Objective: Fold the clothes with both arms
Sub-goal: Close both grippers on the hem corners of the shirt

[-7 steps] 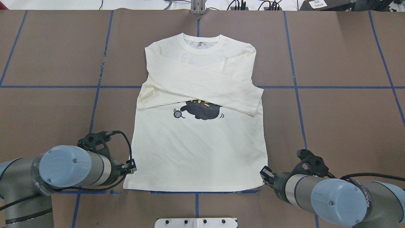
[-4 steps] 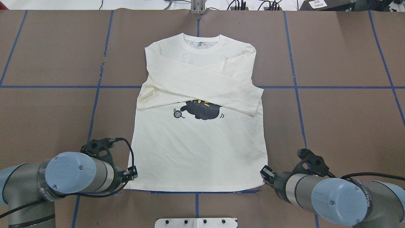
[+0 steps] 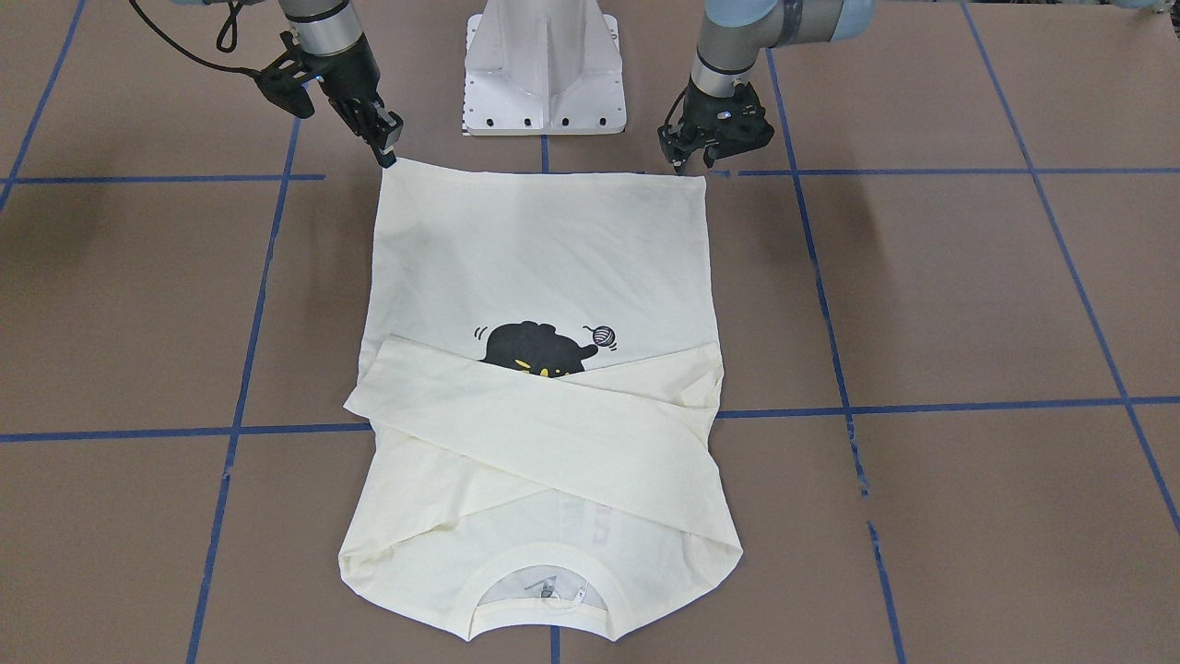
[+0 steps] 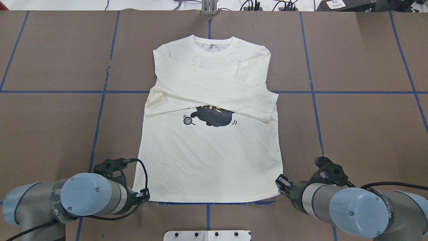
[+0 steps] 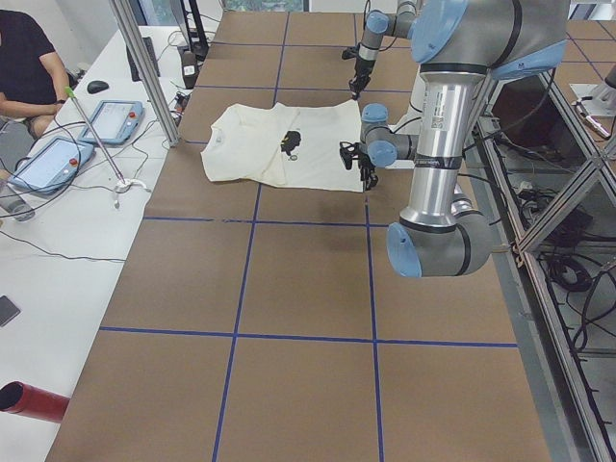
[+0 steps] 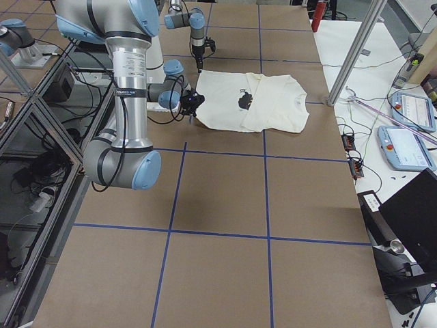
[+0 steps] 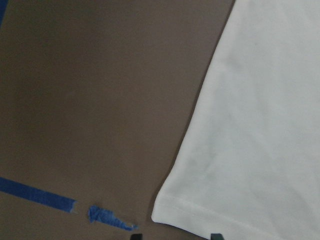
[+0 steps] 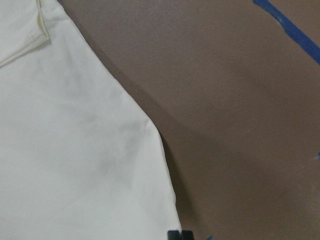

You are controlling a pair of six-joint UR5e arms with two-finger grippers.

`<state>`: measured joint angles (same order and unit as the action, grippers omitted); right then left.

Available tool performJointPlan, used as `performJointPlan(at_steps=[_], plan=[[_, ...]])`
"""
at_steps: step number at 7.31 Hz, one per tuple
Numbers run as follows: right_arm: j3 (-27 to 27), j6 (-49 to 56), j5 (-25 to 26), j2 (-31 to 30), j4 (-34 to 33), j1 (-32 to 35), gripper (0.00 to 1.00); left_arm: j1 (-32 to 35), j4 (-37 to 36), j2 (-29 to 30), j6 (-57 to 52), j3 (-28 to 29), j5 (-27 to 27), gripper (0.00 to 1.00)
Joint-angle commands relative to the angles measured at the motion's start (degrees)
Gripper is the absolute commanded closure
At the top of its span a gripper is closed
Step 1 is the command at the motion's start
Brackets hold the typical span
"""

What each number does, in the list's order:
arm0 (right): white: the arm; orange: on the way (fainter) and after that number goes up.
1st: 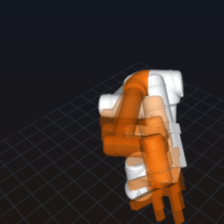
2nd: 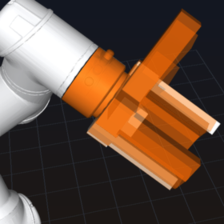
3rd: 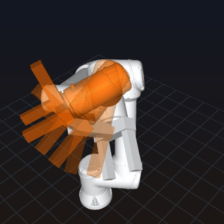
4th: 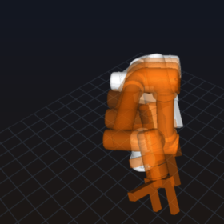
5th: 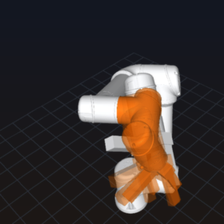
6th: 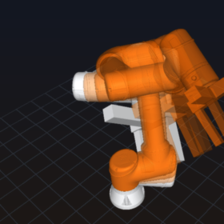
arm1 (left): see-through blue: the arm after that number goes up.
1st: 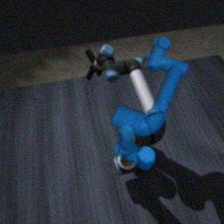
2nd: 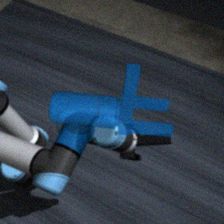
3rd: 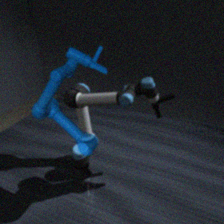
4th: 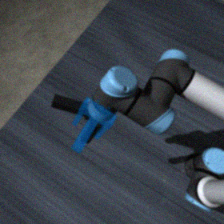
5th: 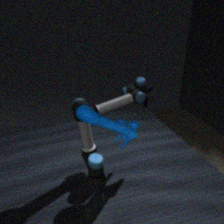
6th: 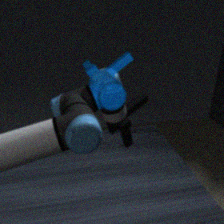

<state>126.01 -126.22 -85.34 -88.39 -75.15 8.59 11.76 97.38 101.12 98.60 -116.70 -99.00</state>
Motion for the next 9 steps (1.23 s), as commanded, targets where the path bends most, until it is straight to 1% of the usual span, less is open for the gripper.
performJointPlan(at_steps=[1,6,9], plan=[[-0.06,0.71,0.09,-0.03,0.00,0.20,1.00,-0.07,0.00,0.13,-0.16,0.50,0.12,0.47],[-0.06,0.98,0.09,-0.03,0.00,0.72,1.00,1.60,0.00,0.13,-1.99,1.47,0.38,0.48],[0.03,1.06,0.09,-0.11,0.00,0.81,1.00,1.43,0.27,0.57,-2.27,2.35,0.56,0.51]])
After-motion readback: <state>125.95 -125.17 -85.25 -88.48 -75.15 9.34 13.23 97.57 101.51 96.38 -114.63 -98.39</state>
